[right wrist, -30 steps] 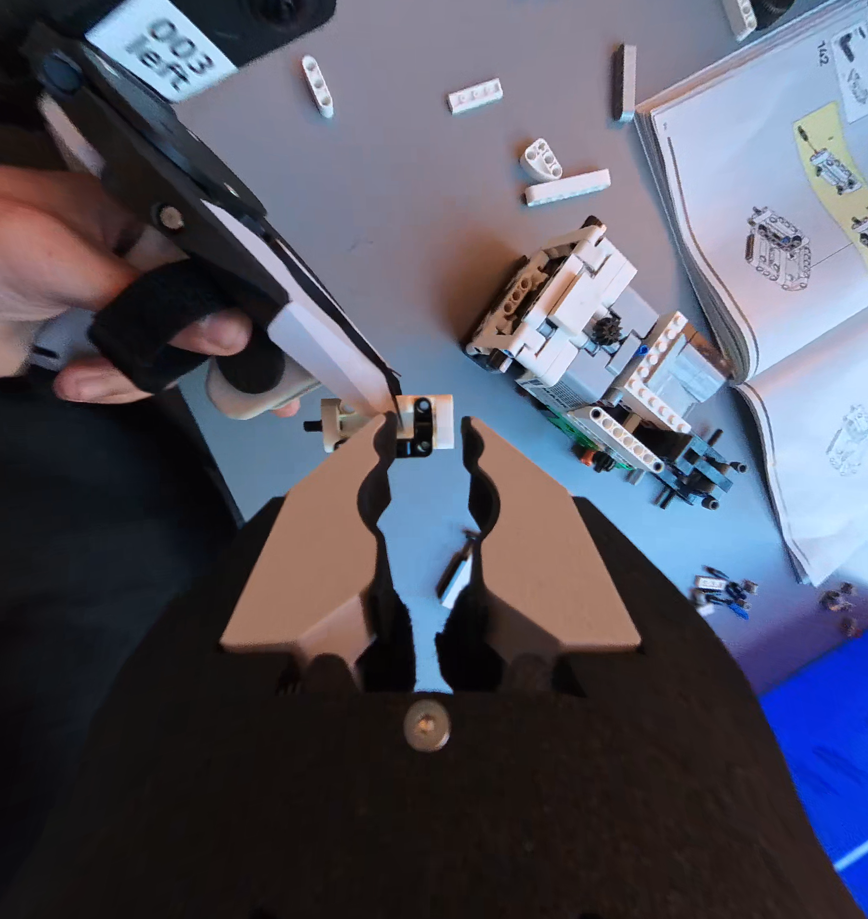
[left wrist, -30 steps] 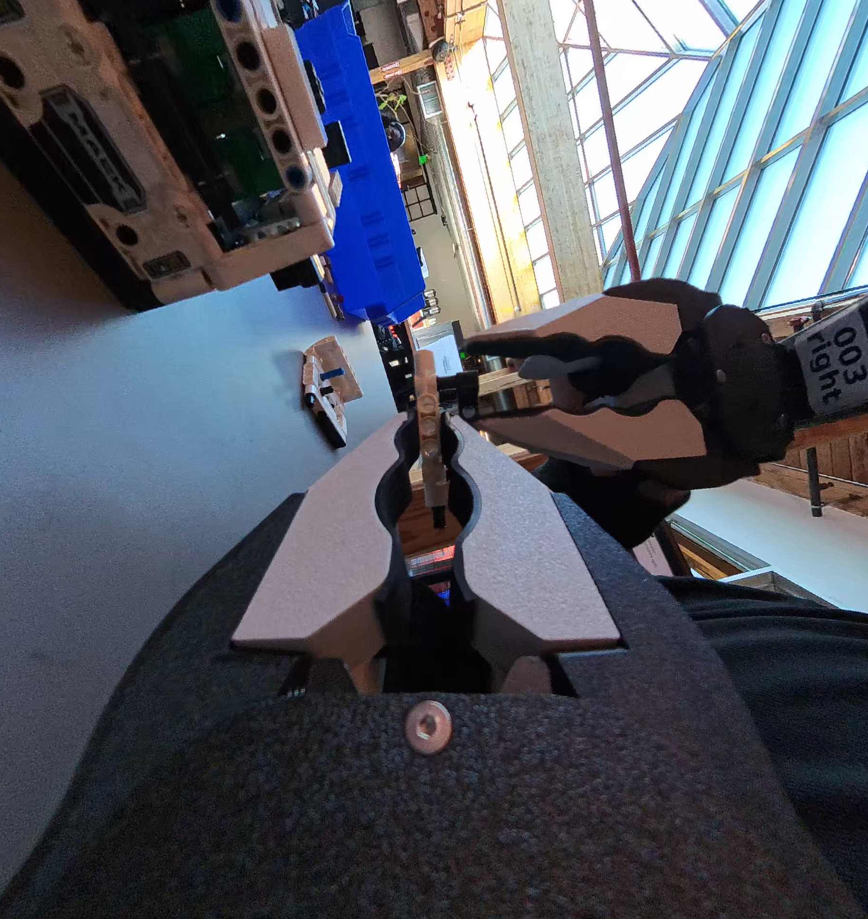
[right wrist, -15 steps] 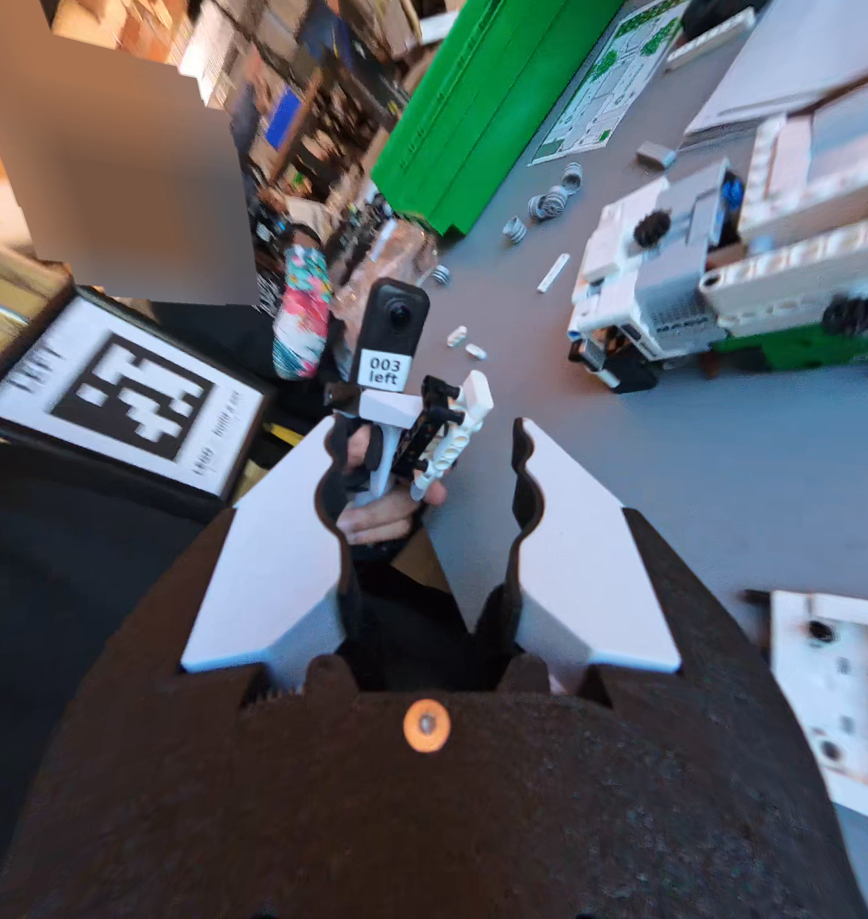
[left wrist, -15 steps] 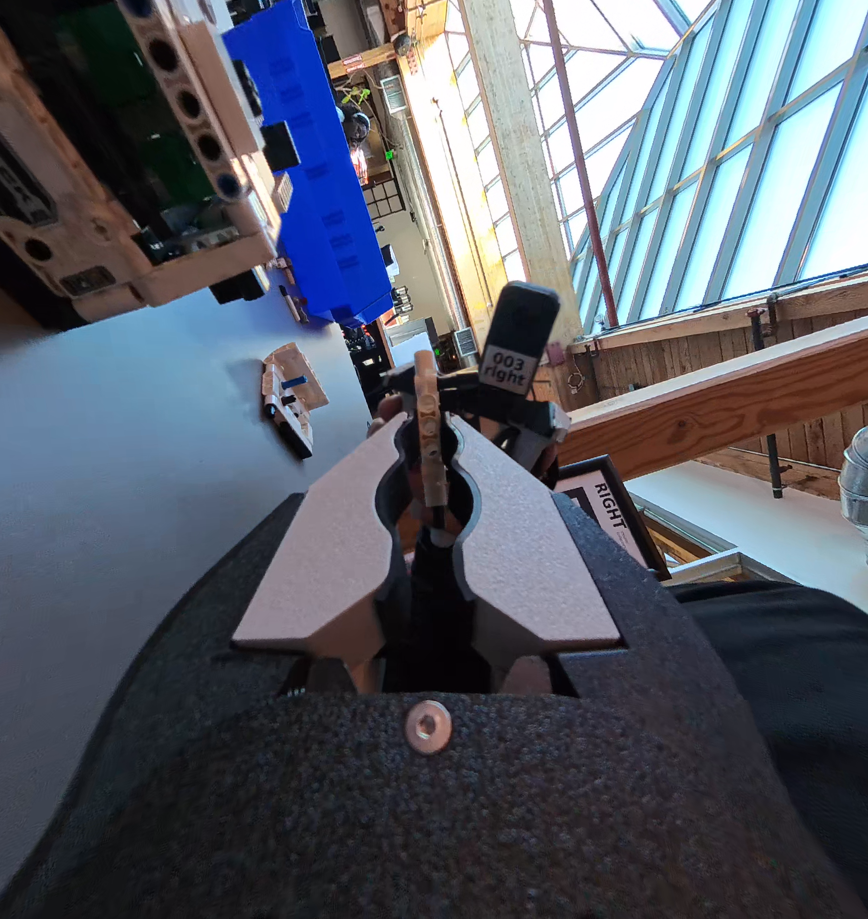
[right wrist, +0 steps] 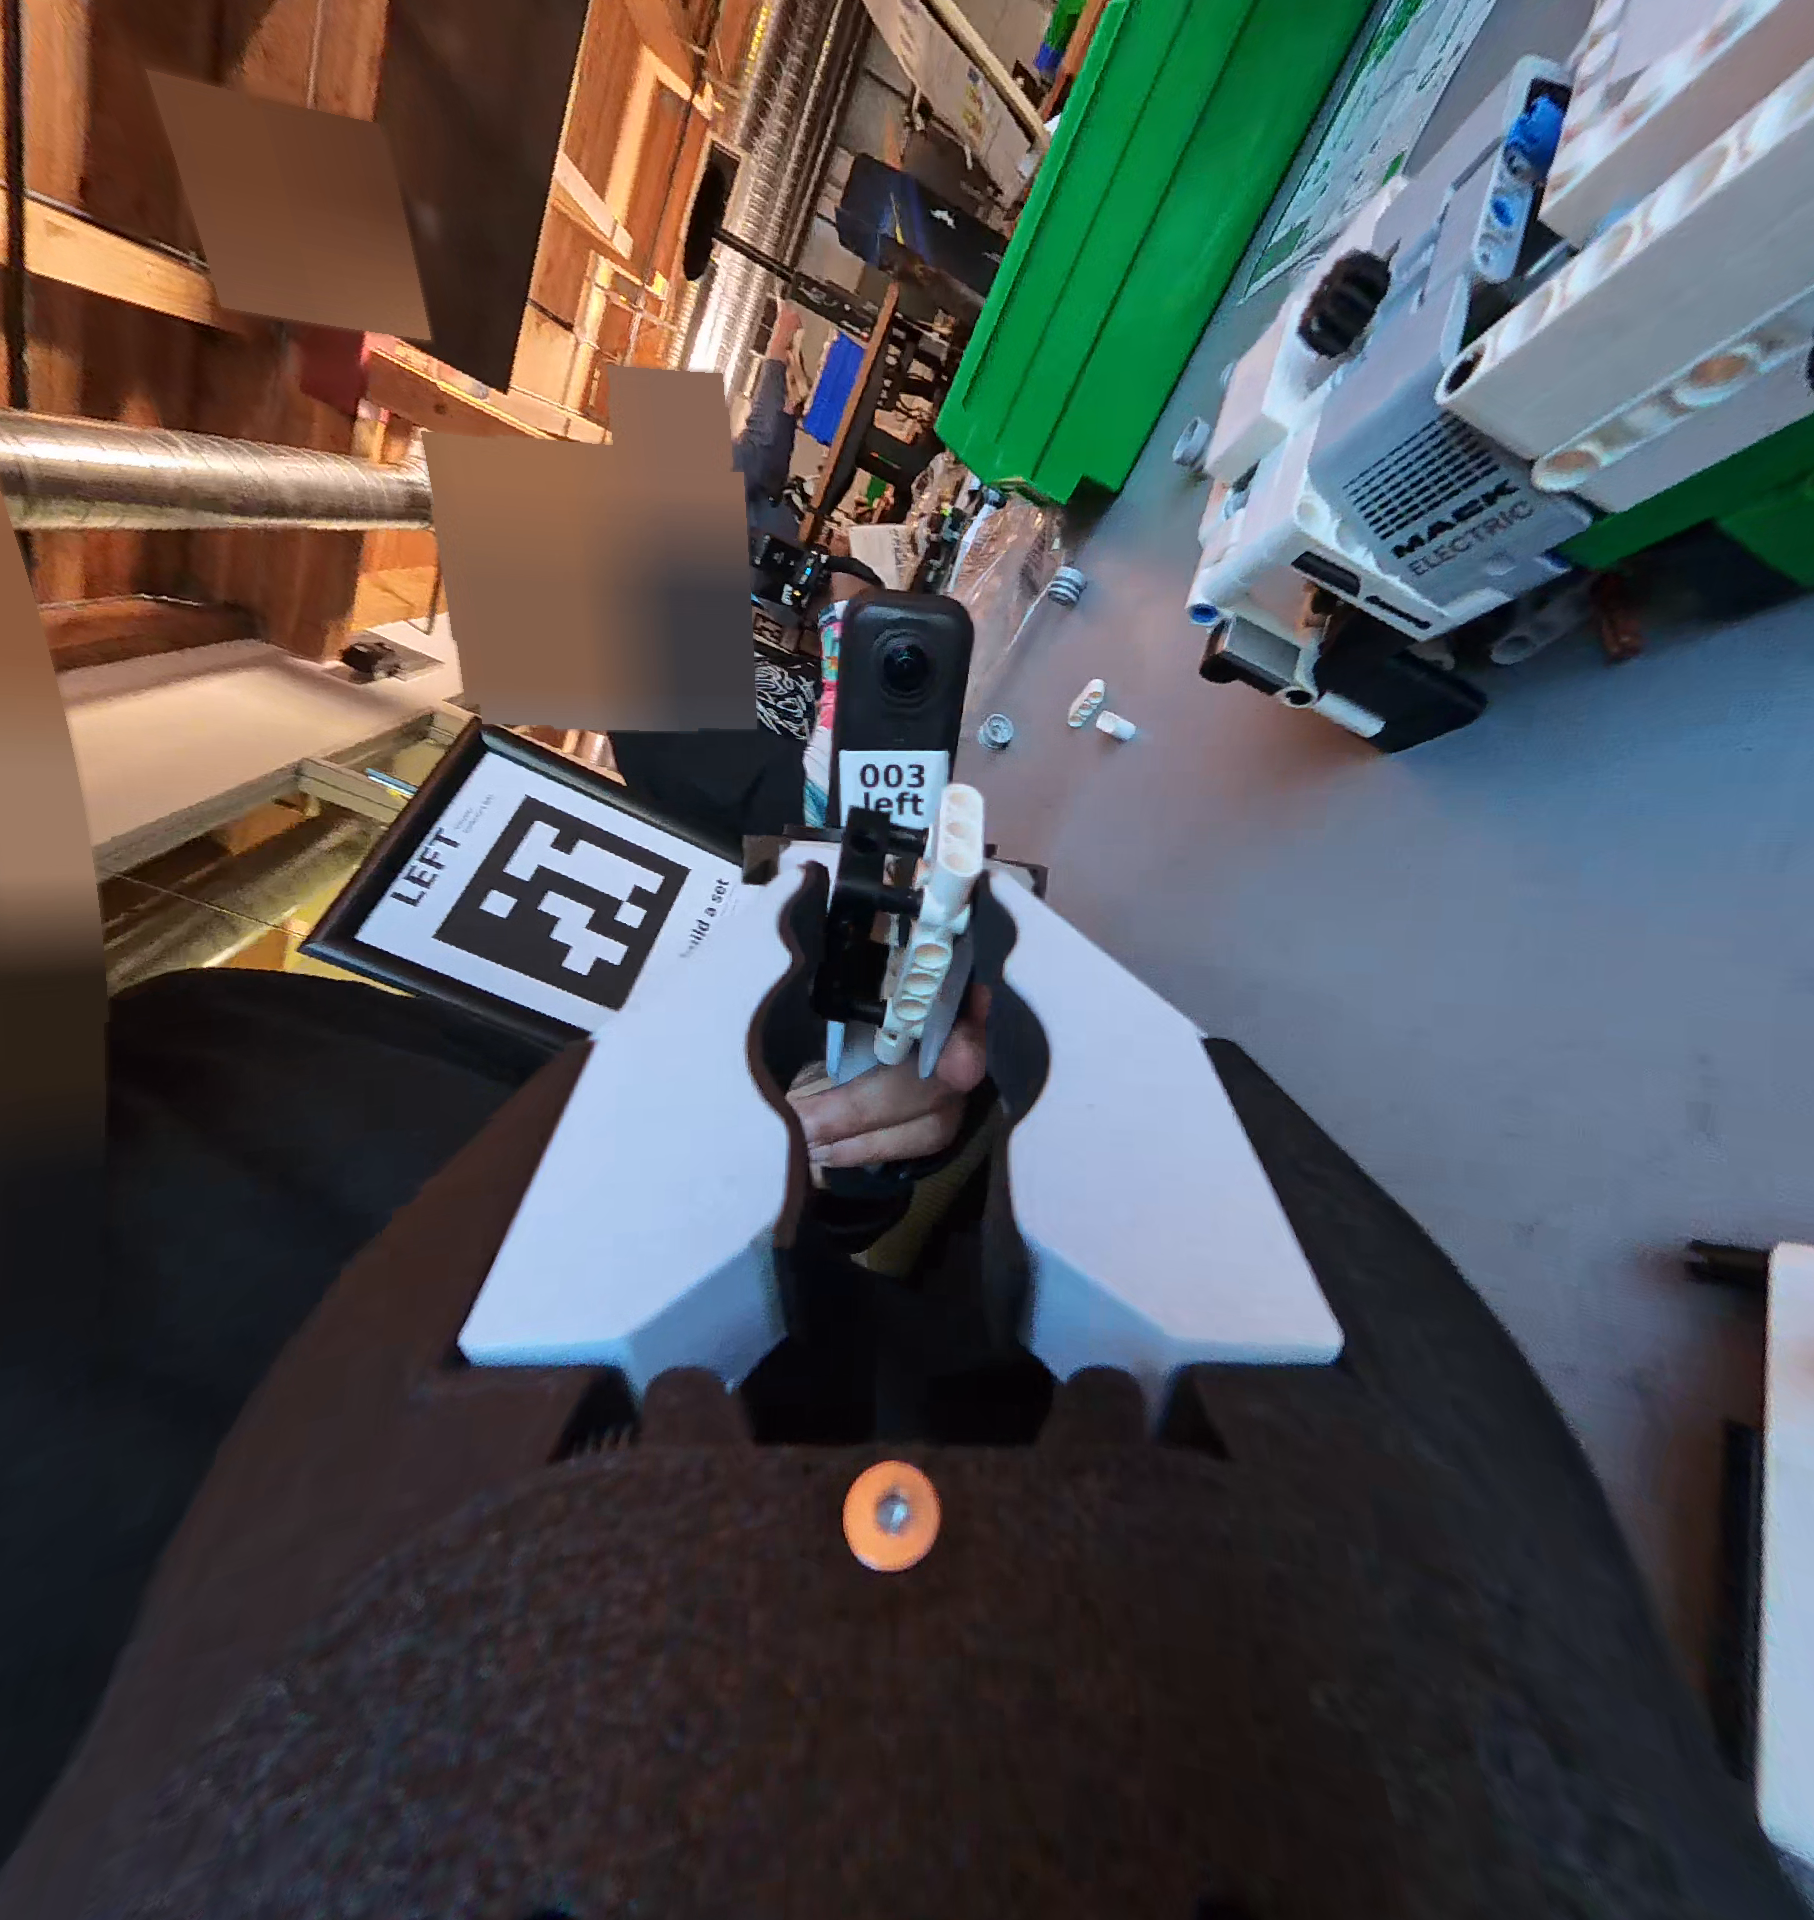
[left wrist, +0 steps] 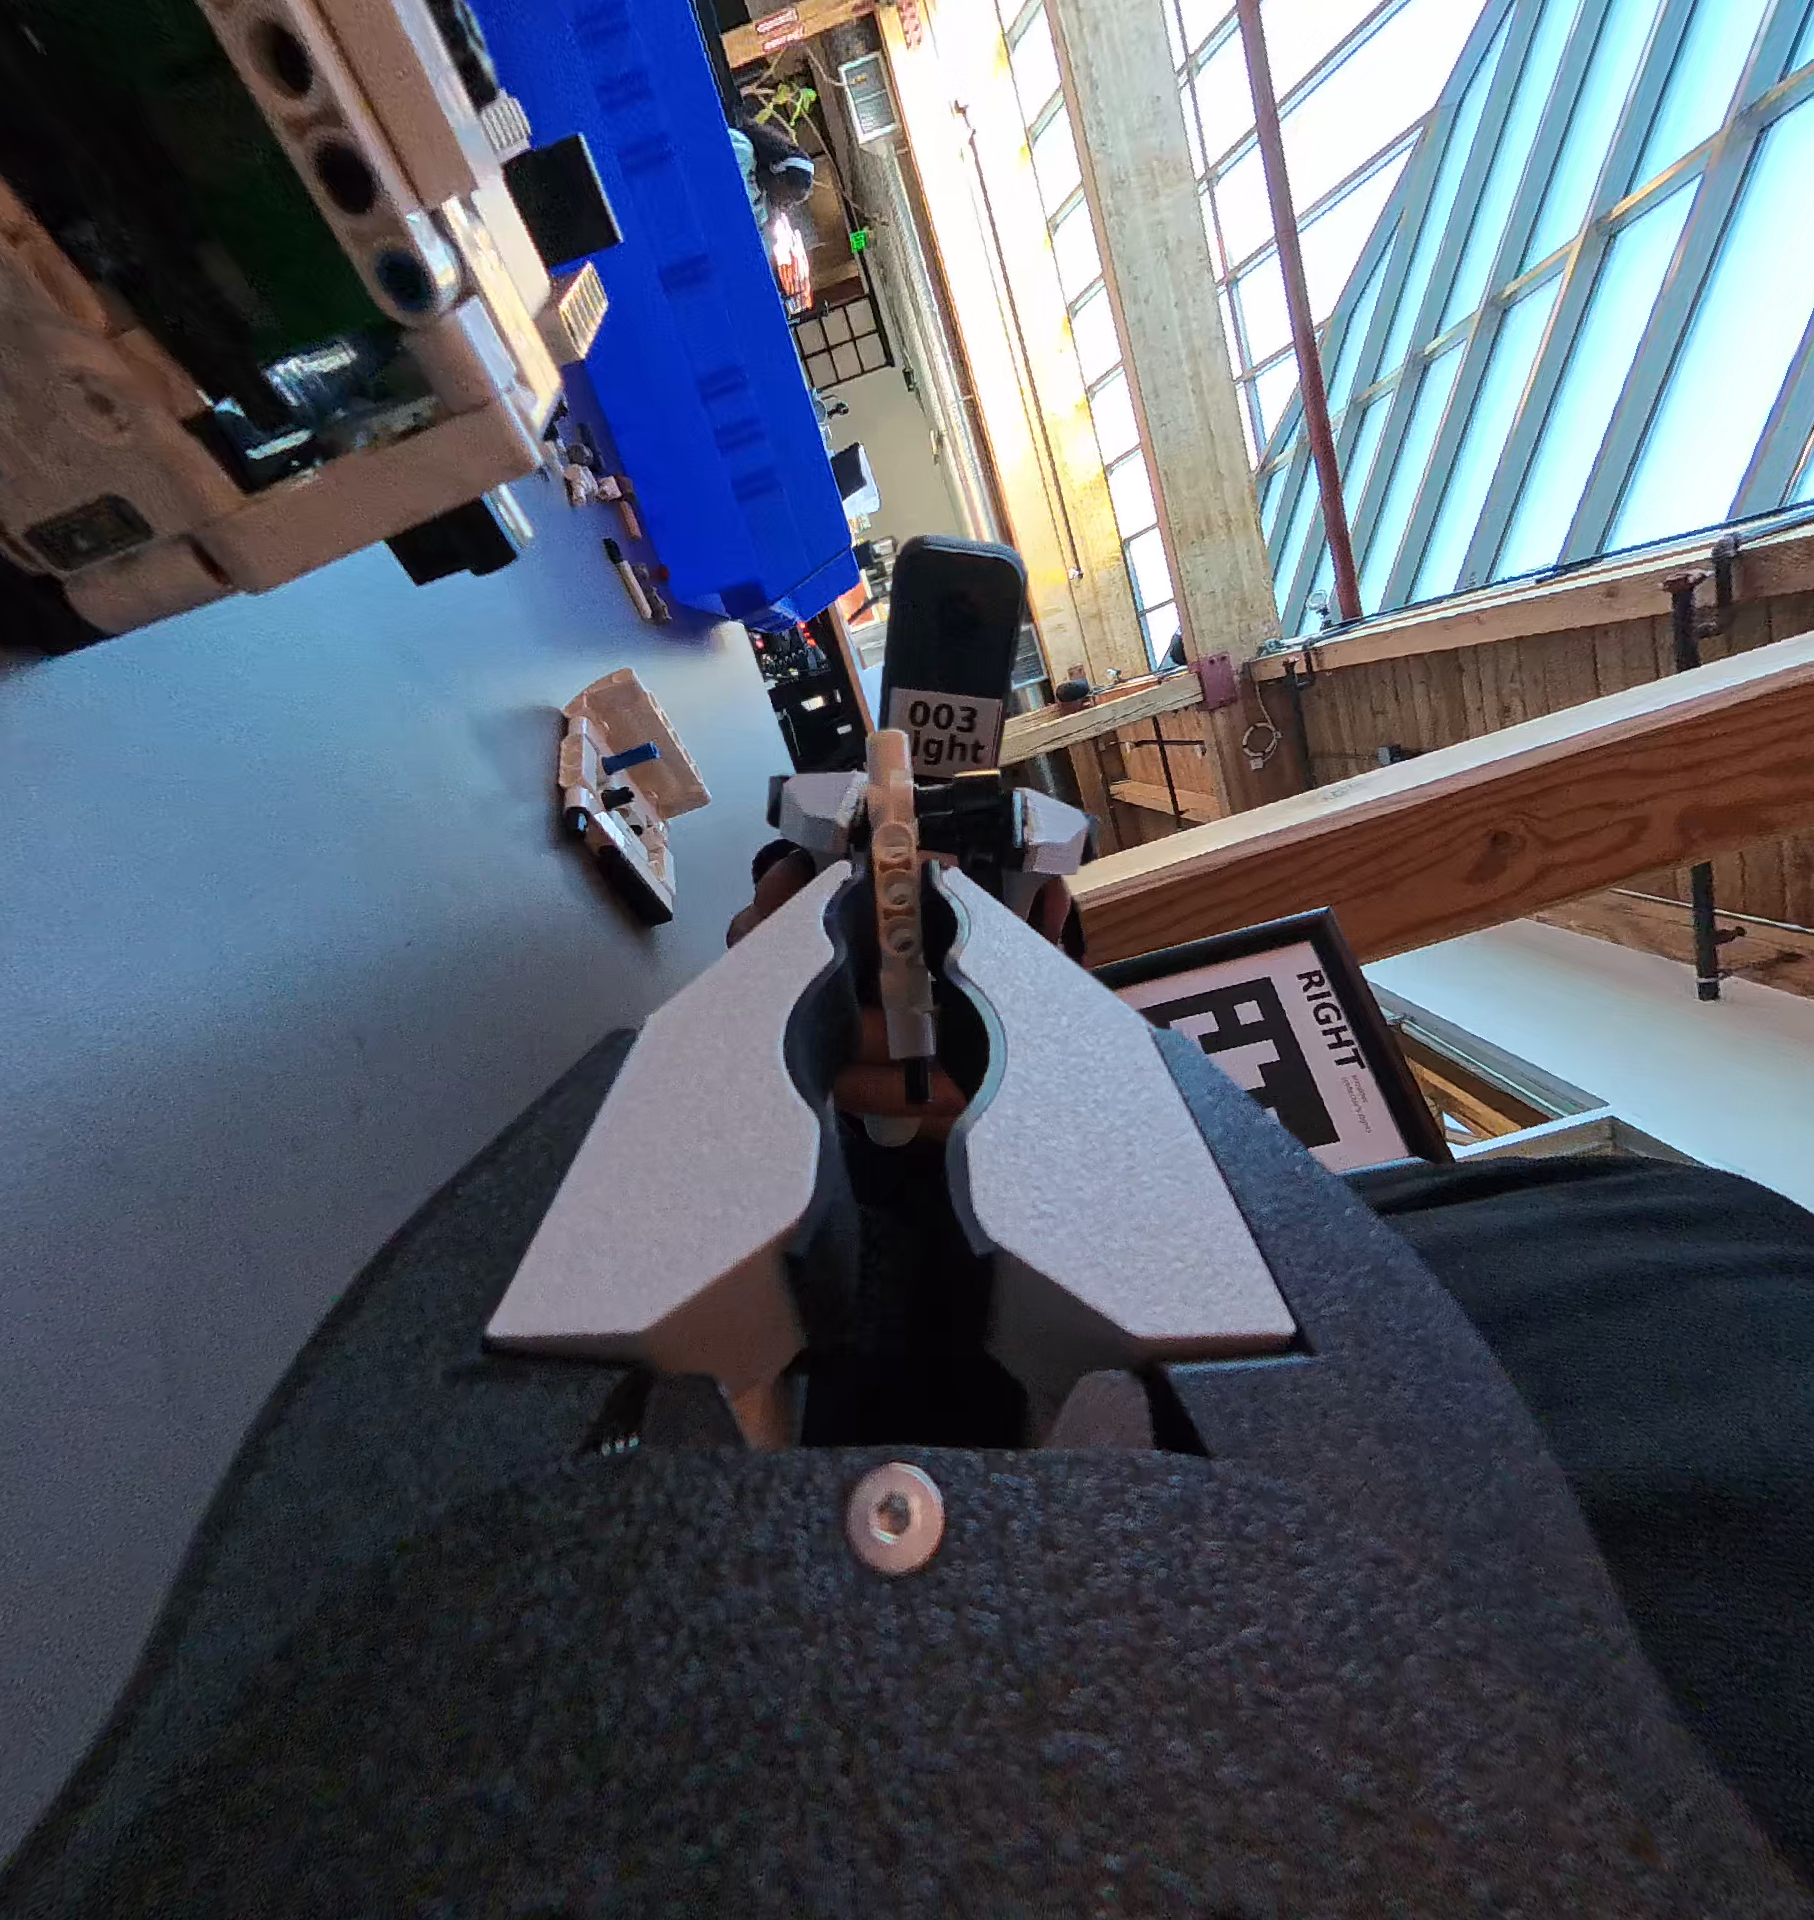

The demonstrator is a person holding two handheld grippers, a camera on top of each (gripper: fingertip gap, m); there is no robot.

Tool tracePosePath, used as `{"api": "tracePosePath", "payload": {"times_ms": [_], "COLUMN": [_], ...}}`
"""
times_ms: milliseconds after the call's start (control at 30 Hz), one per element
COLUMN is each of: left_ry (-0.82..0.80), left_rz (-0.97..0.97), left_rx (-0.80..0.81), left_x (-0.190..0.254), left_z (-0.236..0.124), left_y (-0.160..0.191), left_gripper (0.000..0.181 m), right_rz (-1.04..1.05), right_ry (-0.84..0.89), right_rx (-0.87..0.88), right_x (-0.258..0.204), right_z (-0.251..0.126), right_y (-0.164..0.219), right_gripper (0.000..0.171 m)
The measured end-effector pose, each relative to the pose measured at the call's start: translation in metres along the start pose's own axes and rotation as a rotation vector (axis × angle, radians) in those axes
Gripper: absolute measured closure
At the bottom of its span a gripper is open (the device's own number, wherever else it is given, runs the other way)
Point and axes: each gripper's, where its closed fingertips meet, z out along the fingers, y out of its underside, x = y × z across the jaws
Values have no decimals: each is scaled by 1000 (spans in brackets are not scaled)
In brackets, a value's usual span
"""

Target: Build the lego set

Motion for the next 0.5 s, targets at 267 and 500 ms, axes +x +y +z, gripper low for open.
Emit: {"api": "tracePosePath", "payload": {"times_ms": [267, 500], "left_ry": [7, -80], "left_rz": [9, 161], "left_rx": [-41, -69], "left_x": [2, 3], "left_z": [1, 4], "left_y": [4, 7], "left_gripper": [176, 175], "right_rz": [-11, 32], "right_ry": [-59, -136], "right_rx": [3, 45], "right_x": [-4, -7], "right_z": [-3, -6], "right_y": [2, 2], "right_gripper": [146, 147]}}
